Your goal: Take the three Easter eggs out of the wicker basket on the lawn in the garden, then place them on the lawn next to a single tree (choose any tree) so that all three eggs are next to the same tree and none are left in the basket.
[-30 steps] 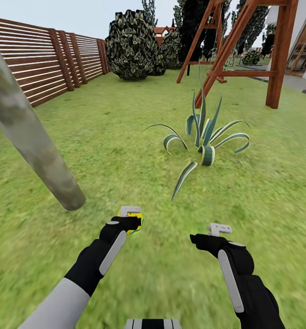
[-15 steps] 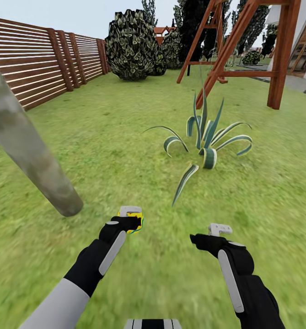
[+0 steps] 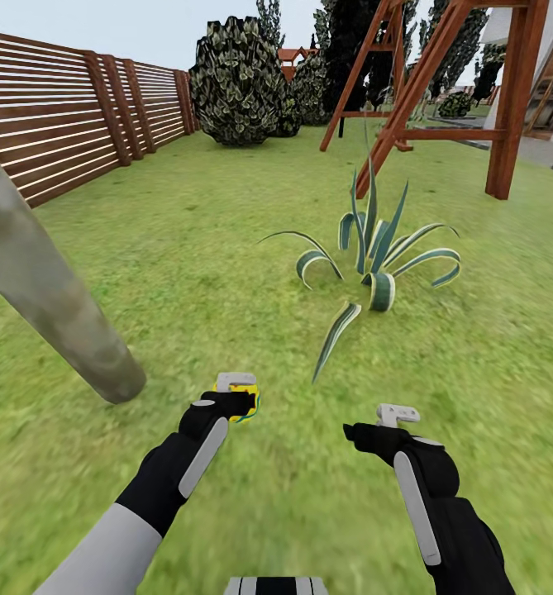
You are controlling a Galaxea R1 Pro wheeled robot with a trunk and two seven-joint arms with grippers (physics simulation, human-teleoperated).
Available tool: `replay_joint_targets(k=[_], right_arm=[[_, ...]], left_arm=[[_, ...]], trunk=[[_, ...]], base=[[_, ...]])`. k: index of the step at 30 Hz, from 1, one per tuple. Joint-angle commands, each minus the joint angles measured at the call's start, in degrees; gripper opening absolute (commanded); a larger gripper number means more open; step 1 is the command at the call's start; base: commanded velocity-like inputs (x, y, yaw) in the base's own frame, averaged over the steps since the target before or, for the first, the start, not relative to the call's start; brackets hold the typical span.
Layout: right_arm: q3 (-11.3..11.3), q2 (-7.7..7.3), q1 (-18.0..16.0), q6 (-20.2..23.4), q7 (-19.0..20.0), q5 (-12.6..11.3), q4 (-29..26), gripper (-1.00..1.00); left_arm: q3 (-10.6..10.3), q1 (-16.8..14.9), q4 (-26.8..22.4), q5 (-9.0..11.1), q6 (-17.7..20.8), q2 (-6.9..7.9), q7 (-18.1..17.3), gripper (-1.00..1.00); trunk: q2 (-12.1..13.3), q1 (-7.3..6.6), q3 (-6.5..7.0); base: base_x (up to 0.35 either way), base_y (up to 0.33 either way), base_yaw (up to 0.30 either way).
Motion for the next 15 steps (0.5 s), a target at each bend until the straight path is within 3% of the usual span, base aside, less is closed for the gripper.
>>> replay_joint_targets(k=[1,8,15], right_arm=[[0.0,0.03,0.0,0.2,-0.5,-0.6,-0.1,1.00],[0.0,0.03,0.0,0.2,-0.5,-0.6,-0.1,1.00],[0.0,0.03,0.0,0.2,-0.5,-0.6,-0.1,1.00]], left_arm=[[-0.1,0.0,-0.1,0.6,0.1,0.02,0.5,-1.00],[-0.1,0.0,0.0,0.6,0.1,0.02,0.3,-1.00],[-0.1,0.0,0.0,0.6,0.1,0.02,0.3,-1.00]], trunk=[[0.0,-0.01,-0.05],[-0.1,0.17,-1.60],[-0.1,0.22,-2.04]], base=[[0.004,0.000,0.000],[0.001,0.000,0.000],[0.000,0.000,0.000]])
